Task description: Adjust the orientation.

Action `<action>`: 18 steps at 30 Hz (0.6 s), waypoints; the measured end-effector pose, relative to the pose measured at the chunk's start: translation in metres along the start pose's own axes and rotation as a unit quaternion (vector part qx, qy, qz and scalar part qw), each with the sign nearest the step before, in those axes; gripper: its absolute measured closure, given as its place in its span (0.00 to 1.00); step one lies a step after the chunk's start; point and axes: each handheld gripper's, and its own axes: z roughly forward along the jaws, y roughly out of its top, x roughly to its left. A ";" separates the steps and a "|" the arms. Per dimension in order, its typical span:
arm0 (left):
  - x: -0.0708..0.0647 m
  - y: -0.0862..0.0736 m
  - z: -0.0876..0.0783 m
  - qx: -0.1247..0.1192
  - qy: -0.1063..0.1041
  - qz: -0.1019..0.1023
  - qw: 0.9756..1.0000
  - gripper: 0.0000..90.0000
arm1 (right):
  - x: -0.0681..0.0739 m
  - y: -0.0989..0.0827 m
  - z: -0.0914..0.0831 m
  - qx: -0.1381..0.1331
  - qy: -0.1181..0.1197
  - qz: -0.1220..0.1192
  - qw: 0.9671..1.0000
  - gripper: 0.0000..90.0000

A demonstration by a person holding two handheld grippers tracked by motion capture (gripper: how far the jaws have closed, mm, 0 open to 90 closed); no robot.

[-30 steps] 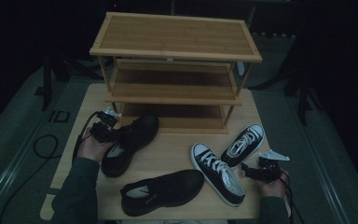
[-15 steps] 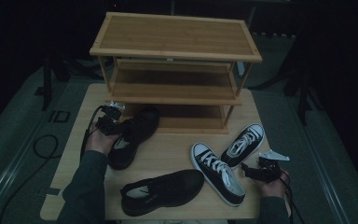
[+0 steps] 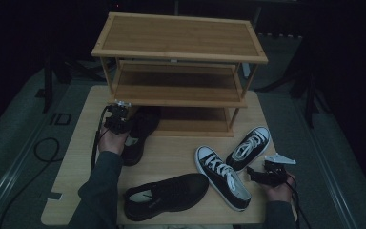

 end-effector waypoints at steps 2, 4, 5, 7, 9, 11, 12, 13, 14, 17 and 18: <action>-0.001 -0.001 0.001 -0.006 0.006 -0.009 1.000 0.97 | 0.000 0.000 0.000 0.000 0.000 0.000 1.000 0.17; -0.002 -0.002 0.002 -0.011 0.012 -0.018 1.000 0.97 | 0.000 0.000 0.000 0.000 0.000 0.000 1.000 0.17; -0.002 -0.002 0.003 -0.012 0.013 -0.021 1.000 0.97 | 0.000 0.000 0.000 0.000 0.000 0.000 1.000 0.17; -0.003 -0.003 0.007 -0.010 0.015 -0.021 1.000 0.97 | 0.000 0.000 0.000 0.000 0.000 0.000 1.000 0.17; -0.003 -0.005 0.010 -0.008 0.016 -0.022 1.000 0.97 | 0.000 0.000 0.000 0.000 0.000 0.000 1.000 0.17; -0.002 -0.006 0.012 -0.011 0.017 -0.027 0.999 0.97 | 0.000 0.000 0.000 0.000 0.000 0.000 1.000 0.17; -0.002 -0.007 0.013 -0.012 0.019 -0.028 0.999 0.97 | 0.000 0.000 0.000 0.000 0.000 0.000 1.000 0.17; -0.001 -0.008 0.014 -0.012 0.021 -0.029 0.999 0.96 | 0.000 0.000 0.000 0.000 0.000 0.000 1.000 0.17; -0.001 -0.008 0.014 -0.014 0.019 -0.032 0.999 0.96 | 0.000 0.000 0.000 0.000 0.000 0.000 1.000 0.17; -0.001 -0.008 0.015 -0.013 0.017 -0.026 0.999 0.93 | 0.000 0.000 0.000 0.000 0.000 0.000 1.000 0.17; -0.001 -0.008 0.015 -0.013 0.017 -0.026 0.999 0.90 | 0.000 0.000 0.000 0.000 0.000 0.000 1.000 0.17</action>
